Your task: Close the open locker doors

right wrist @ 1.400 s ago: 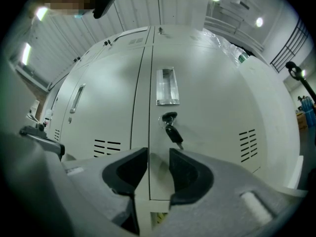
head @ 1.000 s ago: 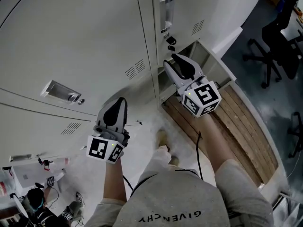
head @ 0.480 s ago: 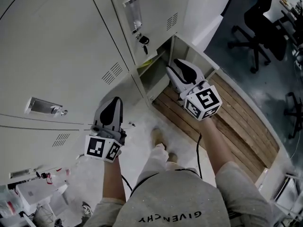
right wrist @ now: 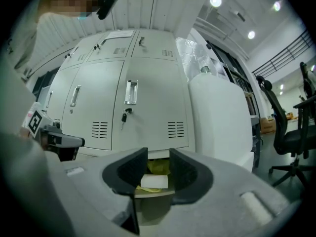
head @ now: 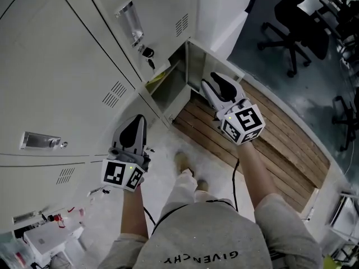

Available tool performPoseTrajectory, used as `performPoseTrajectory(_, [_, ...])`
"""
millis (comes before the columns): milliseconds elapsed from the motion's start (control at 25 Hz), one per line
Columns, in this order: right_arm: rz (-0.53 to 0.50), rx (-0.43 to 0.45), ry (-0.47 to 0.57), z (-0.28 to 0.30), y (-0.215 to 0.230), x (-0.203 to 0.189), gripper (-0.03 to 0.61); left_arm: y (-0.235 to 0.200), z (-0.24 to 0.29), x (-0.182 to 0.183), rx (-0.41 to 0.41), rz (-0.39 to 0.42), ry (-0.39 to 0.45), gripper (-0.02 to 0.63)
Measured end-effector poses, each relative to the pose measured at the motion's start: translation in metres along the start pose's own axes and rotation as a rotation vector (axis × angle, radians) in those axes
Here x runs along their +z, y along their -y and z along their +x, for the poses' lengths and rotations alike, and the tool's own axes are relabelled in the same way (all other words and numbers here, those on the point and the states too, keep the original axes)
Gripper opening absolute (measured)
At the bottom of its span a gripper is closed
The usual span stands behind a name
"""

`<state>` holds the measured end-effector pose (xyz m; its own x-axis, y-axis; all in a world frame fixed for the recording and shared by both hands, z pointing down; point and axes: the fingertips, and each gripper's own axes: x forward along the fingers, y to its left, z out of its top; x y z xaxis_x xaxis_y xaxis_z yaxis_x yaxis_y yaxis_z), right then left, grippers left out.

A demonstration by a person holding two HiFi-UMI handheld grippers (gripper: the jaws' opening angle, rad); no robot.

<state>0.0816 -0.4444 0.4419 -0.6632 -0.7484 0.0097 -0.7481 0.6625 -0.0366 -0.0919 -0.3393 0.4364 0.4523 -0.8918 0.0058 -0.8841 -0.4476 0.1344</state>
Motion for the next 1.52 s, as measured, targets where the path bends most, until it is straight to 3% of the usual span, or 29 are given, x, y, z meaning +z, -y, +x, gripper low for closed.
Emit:
performPoseTrajectory(400, [-0.015,-0.083,-0.012,-0.032,0.039,-0.010,0.132,0.019,0.035,-0.013,-0.056,-0.001,-0.030,-0.003])
performPoseTrajectory(840, [-0.008,-0.251,-0.024,-0.078,0.108,-0.028,0.157,0.037,0.083,-0.034,-0.130,-0.014,-0.071,-0.003])
performPoseTrajectory(1520, [0.048,-0.234,-0.175,-0.051,0.151,-0.119,0.184,0.025,0.131,-0.080,-0.147,-0.043,-0.139,-0.003])
